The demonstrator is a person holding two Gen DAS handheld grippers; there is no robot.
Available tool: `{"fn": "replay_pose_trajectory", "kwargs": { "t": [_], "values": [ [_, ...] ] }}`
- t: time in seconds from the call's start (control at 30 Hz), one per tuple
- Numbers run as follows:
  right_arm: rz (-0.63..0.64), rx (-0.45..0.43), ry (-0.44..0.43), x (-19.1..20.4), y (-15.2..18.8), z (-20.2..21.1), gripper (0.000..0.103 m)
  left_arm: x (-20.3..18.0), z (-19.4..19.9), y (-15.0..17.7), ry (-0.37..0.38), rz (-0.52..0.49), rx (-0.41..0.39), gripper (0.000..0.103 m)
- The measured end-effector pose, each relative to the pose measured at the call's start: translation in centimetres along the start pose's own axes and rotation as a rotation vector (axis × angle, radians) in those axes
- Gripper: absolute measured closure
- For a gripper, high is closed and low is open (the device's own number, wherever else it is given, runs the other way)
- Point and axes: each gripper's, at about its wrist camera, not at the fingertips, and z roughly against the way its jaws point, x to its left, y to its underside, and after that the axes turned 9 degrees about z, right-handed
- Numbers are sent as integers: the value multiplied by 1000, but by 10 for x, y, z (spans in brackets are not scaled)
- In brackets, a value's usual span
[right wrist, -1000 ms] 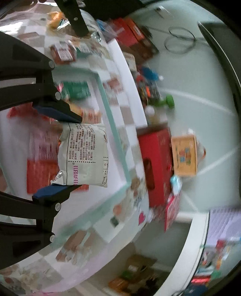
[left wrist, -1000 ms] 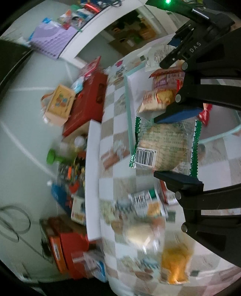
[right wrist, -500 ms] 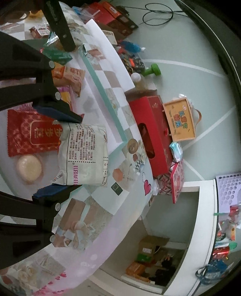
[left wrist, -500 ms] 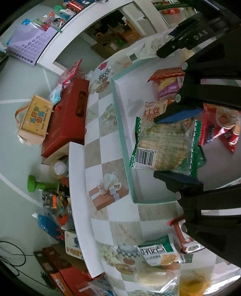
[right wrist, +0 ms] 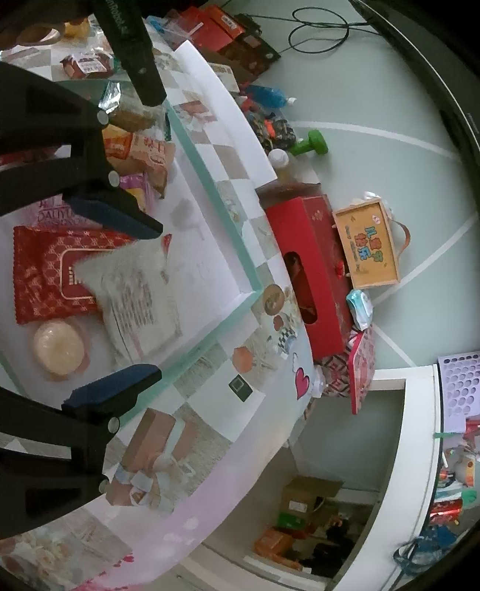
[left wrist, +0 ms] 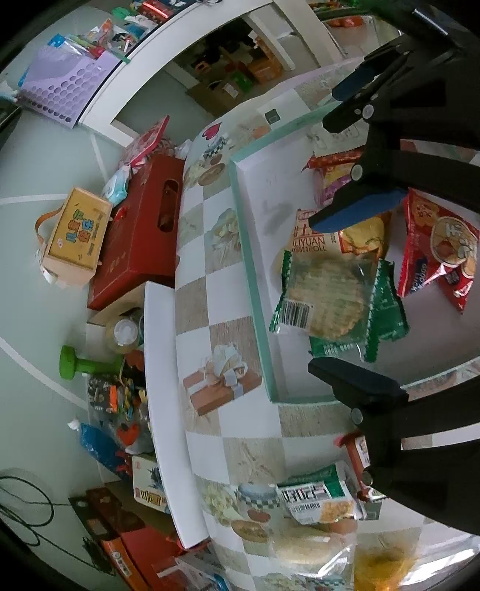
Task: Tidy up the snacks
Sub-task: 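Open both tools to drop the biscuit packet and white packet in the tray, then withdraw both tools from the tray back over the snack pile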
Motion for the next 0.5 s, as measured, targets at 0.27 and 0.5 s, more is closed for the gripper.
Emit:
{"fn": "replay_pose_trajectory", "kwargs": {
  "t": [0.27,0.5],
  "values": [
    [21,24,8,6,-2,3,0,15,2,0,-30,31,-6,13],
    [20,31,10,7,-3,3,0,24,5,2,-75,32,-59,1]
  ]
}}
